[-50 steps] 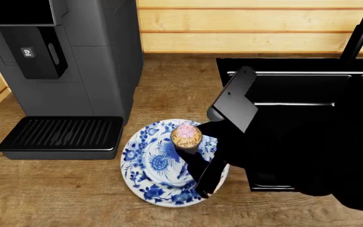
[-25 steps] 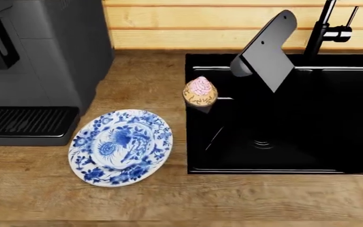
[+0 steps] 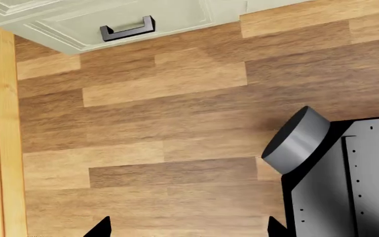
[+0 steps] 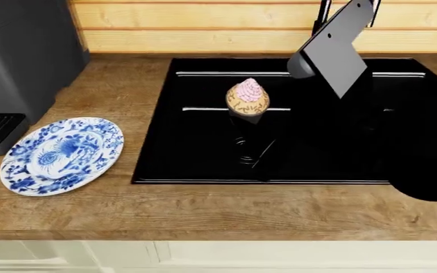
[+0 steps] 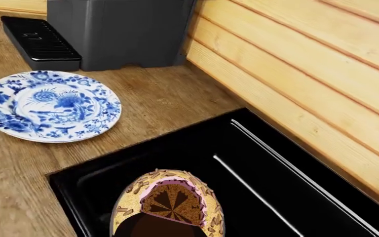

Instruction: Move the dessert items from the plate to the tray.

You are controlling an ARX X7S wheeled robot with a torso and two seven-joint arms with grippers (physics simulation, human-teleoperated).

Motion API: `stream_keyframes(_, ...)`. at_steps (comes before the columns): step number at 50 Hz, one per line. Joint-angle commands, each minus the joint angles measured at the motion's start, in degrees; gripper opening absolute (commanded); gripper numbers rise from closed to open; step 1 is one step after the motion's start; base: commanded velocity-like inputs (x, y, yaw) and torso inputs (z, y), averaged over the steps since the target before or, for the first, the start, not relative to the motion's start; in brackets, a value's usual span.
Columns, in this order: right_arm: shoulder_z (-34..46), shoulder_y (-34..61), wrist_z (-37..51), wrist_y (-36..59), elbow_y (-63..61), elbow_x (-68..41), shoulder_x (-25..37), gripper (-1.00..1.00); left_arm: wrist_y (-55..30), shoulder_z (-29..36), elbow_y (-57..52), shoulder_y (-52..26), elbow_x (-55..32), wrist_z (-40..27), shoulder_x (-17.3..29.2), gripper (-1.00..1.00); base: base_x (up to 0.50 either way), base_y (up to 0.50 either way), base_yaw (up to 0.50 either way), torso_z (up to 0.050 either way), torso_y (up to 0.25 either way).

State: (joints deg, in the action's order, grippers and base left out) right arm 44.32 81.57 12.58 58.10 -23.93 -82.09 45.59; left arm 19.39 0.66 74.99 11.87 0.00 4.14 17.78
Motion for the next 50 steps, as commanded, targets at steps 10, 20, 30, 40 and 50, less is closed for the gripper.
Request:
stream_keyframes(10,-0.12,0.31,-0.41,-0.10,-0.17,0.83,0.18,-1.00,0.04,-0.04,0.00,-0.01,-0.02,0.01,0.00,1.00,-0.13,-0.50,0.00,0.000,0.000)
stream_keyframes(20,-0.04,0.25,-0.36,-0.25,-0.10,0.87,0.13,-1.00,-0.01,-0.08,0.00,-0.01,0.00,-0.03,-0.01,1.00,-0.12,-0.50,0.00,0.000,0.000)
stream_keyframes(30,0.06,0.13,-0.41,-0.49,0.08,1.10,0.07,-1.00,0.05,-0.12,0.00,-0.01,-0.03,-0.02,-0.01,1.00,-0.01,-0.50,0.00,0.000,0.000)
stream_keyframes(40,0.09,0.53,-0.24,-0.26,-0.04,0.80,0.06,-1.00,0.10,-0.04,0.00,0.00,0.00,0.01,0.00,1.00,0.00,-0.50,0.00,0.000,0.000)
stream_keyframes(50,0.27,0.95,-0.57,-0.22,0.32,1.16,-0.15,-1.00,0.16,0.04,0.00,0.01,-0.01,-0.05,0.01,1.00,0.00,-0.50,0.00,0.000,0.000)
